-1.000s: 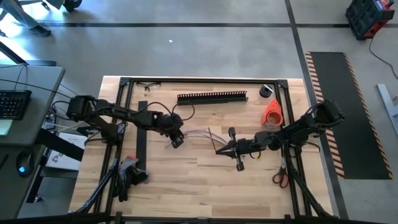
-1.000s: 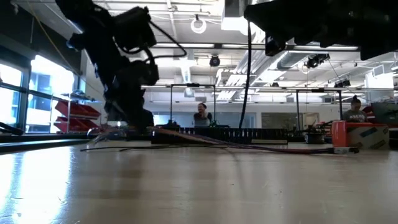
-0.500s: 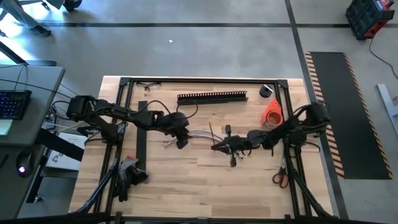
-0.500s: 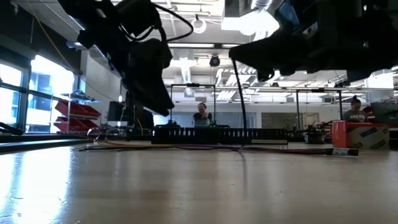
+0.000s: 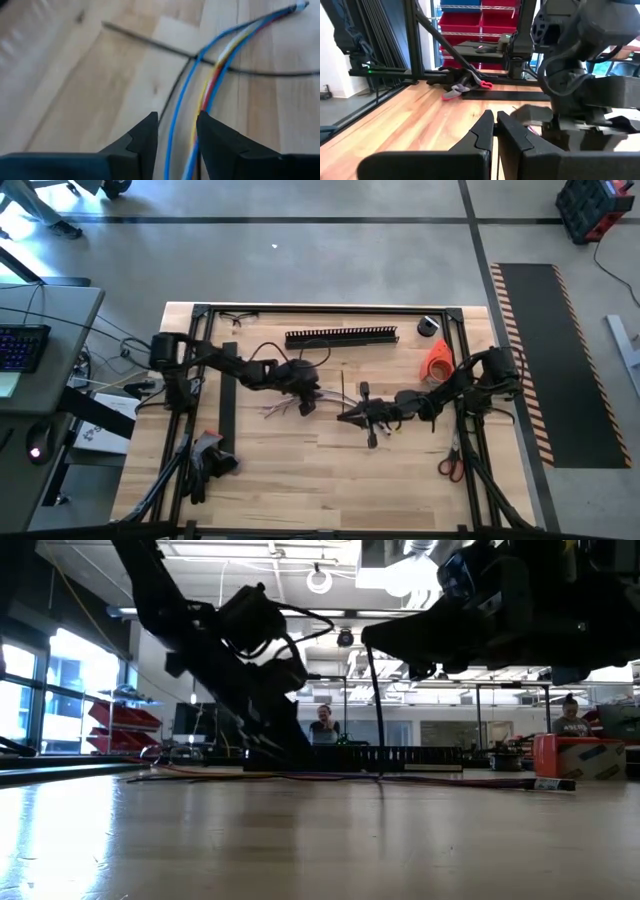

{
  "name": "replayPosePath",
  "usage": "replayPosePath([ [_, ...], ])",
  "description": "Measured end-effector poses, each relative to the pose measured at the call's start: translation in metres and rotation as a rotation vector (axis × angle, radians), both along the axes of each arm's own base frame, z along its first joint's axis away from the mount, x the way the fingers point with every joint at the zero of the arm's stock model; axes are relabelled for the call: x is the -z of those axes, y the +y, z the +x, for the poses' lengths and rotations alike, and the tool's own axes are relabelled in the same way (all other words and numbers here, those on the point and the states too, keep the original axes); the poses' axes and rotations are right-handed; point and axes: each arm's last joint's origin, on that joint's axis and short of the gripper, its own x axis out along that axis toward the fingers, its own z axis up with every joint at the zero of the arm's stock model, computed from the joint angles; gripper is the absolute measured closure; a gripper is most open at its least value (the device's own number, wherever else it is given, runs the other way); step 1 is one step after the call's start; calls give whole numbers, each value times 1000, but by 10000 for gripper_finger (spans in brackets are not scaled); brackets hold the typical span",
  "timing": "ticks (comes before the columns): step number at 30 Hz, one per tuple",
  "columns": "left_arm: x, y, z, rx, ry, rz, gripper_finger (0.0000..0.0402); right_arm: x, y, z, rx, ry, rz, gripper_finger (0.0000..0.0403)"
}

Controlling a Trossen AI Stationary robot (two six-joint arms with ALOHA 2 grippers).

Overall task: Ziptie cables
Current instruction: Wrap the cable wires with a black zip tie

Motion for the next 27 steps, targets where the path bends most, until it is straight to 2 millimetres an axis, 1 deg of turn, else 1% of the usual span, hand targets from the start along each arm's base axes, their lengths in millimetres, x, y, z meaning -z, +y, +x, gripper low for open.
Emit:
replayPosePath([
  [4,-2,3,11,-27,-27,45,292,0,0,0,-7,3,3,403],
  [9,16,13,12,-68,21,6,300,0,0,0,-10,5,2,403],
  [12,22,12,12,-41,42,-12,317,0,0,0,-10,6,7,403],
  [17,24,-13,12,56,88,-30,351,1,0,0,-10,9,20,403],
  [19,26,-26,11,105,117,-50,363,1,0,0,-11,10,17,403],
  [22,27,-40,9,138,137,-52,377,1,-1,0,-13,11,19,403],
  [24,26,-49,9,155,135,-36,385,1,-2,0,-11,14,16,403],
  [27,15,-59,8,146,112,2,393,4,-4,1,-11,43,11,403],
])
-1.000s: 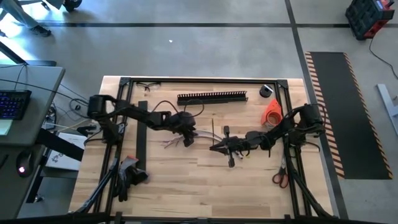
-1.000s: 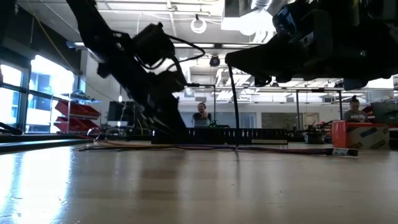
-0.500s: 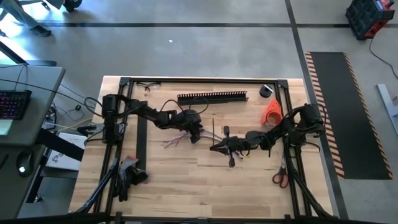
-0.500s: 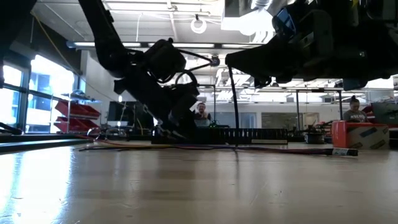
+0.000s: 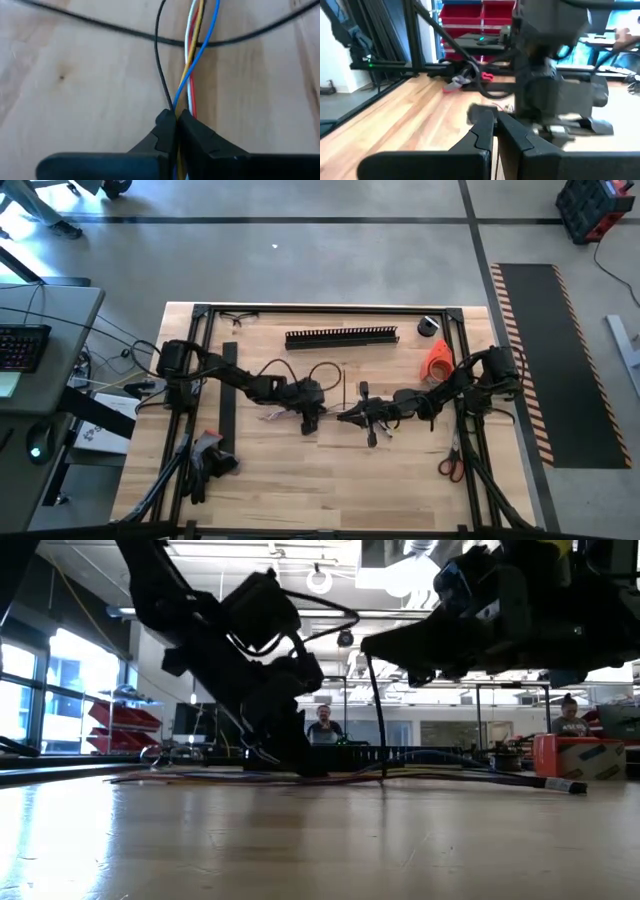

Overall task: Ziptie cables
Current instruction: Wrap the cable wires with a black zip tie

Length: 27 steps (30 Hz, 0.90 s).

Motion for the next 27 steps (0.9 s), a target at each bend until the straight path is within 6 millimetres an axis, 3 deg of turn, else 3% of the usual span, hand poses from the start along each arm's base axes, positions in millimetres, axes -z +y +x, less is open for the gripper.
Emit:
replayPosePath([
  [8,-53,-12,-6,71,-161,57,377,2,1,0,-57,21,-17,403],
  [14,-75,-16,-5,121,-283,112,345,4,-2,0,-78,30,-20,403],
  [20,-60,-19,7,231,-358,136,306,5,-18,3,-80,-36,30,403],
  [27,-44,-17,20,216,-455,148,267,7,-22,4,-72,-28,37,403],
])
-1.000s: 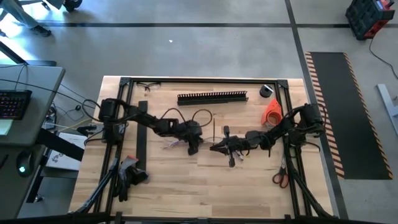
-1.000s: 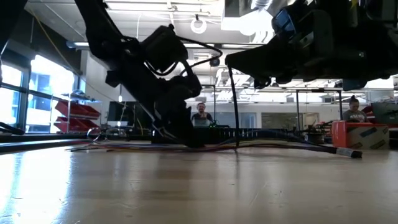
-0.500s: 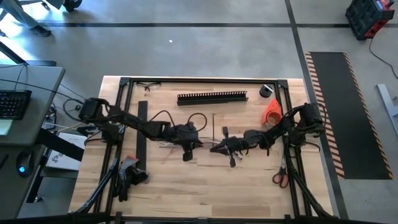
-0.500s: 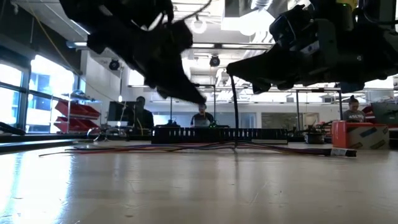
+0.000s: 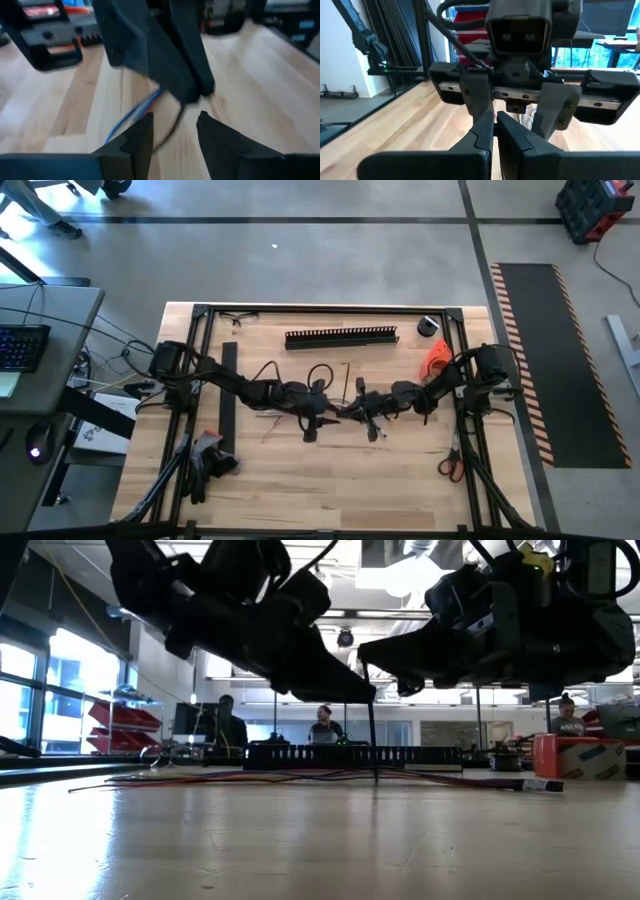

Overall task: Ziptie cables
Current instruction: Wrap the cable wires with a black zip tie

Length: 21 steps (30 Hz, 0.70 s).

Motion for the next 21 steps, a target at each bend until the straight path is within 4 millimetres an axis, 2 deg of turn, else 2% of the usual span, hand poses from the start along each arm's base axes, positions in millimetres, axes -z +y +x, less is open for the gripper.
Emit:
replayPosePath([
  [4,5,0,2,-13,-1,-3,263,0,0,0,17,1,-1,403],
  [8,4,1,2,-48,-12,4,281,0,-1,0,25,6,6,403],
  [18,4,2,2,-60,-10,6,385,3,0,0,25,34,25,403],
  [21,5,2,2,-60,0,7,398,6,0,0,27,65,30,403],
])
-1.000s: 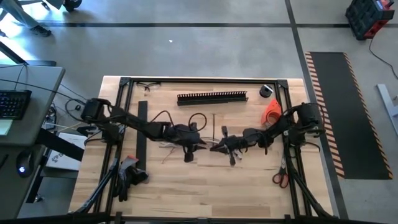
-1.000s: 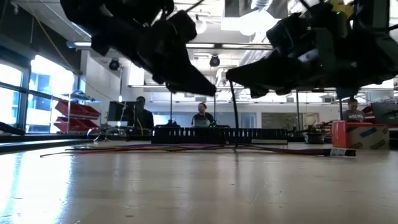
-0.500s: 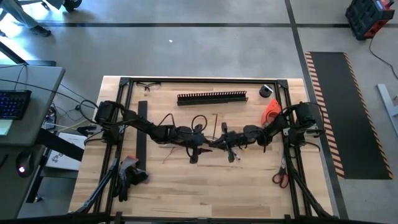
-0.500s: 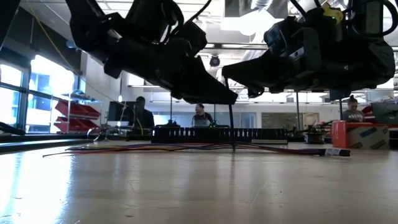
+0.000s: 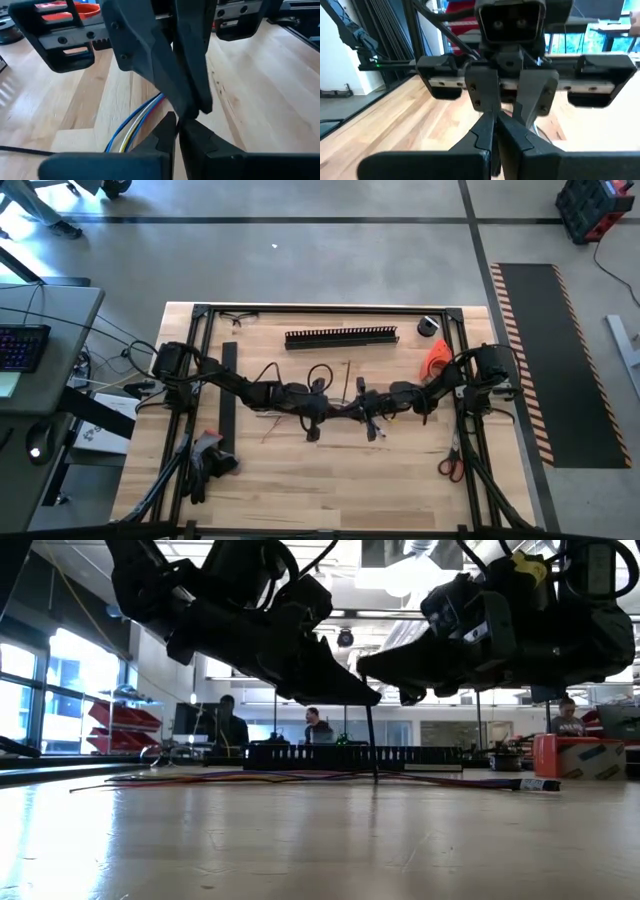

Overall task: Ziptie cables
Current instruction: Wrap the cable wires with a black zip tie

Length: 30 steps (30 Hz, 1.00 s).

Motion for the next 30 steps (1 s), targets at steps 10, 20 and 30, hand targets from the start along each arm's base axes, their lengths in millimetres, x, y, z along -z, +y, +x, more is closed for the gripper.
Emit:
replayPosePath([
  [10,7,0,-3,1,81,8,401,6,-5,-1,-62,112,154,354],
  [20,11,0,-5,-9,131,5,401,-9,-34,-7,116,229,186,263],
  [30,11,0,-5,-20,129,-24,402,19,-54,-13,555,561,180,305],
])
